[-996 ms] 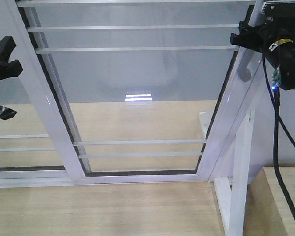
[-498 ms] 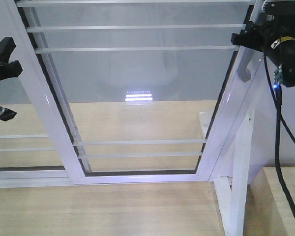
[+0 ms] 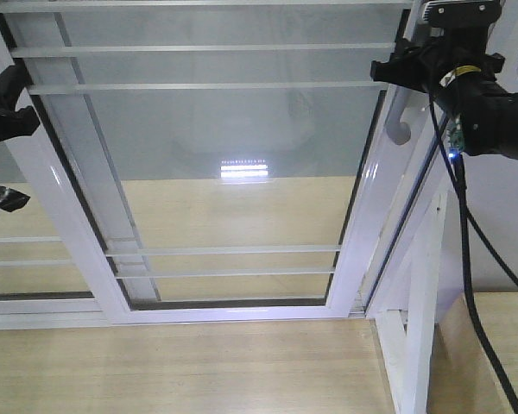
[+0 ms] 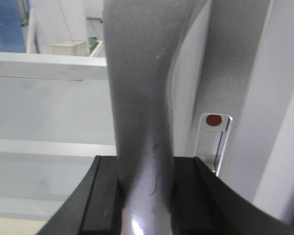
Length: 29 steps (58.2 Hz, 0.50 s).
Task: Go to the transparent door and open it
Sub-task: 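Close the right gripper around the silver door handle, then pull the handle with the right gripper, sliding the door open partway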
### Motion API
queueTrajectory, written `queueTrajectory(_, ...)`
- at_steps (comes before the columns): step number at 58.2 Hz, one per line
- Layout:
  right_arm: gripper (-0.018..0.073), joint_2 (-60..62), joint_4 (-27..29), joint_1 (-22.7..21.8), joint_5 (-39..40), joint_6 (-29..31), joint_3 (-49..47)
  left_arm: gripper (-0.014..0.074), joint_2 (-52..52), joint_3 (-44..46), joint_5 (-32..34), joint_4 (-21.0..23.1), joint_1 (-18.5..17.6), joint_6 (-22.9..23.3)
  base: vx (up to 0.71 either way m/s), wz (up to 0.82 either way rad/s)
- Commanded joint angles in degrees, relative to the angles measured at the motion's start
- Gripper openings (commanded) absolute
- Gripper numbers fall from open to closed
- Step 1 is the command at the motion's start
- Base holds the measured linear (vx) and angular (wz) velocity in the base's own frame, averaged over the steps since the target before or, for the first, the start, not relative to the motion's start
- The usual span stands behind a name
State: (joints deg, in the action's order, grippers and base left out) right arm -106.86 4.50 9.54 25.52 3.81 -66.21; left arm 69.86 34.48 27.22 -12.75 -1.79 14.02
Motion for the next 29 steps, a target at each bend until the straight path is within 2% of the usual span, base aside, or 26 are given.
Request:
queueTrajectory(1, 0.0031, 4.19, -4.50, 4.81, 3.68, -1.44, -1.38, 0.0451, -1.19, 1.95, 4.73, 0.61, -0.13, 0.04, 0.00, 0.00)
queueTrajectory(29, 0.0042, 4.19, -4.50, 14.19, 3.66, -1.50, -1.38, 0.0451, -1.19, 1.95, 4.73, 0.61, -0.13, 0.26, 0.00, 0.00)
